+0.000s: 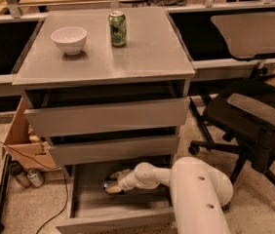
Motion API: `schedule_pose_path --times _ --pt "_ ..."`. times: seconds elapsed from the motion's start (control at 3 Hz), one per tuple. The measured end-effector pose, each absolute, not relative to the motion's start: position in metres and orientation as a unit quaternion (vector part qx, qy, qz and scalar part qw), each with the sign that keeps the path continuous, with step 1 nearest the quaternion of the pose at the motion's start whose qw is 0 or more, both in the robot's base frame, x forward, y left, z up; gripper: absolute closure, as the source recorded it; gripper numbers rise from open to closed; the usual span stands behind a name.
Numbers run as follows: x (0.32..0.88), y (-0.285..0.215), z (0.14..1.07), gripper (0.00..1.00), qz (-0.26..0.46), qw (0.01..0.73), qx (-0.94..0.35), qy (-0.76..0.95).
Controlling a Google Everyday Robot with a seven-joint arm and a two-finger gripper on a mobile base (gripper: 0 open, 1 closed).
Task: Pick pepsi can from bottom drawer and place on counter
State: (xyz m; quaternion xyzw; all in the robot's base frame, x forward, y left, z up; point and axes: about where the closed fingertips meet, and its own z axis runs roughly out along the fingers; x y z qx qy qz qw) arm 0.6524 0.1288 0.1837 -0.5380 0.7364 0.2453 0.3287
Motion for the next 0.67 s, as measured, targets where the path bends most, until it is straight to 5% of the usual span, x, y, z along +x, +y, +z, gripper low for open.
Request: schedule_pose_path --times 0.67 --pt "0.604 0.120 0.271 1.00 0.276 0.330 -0.572 0.699"
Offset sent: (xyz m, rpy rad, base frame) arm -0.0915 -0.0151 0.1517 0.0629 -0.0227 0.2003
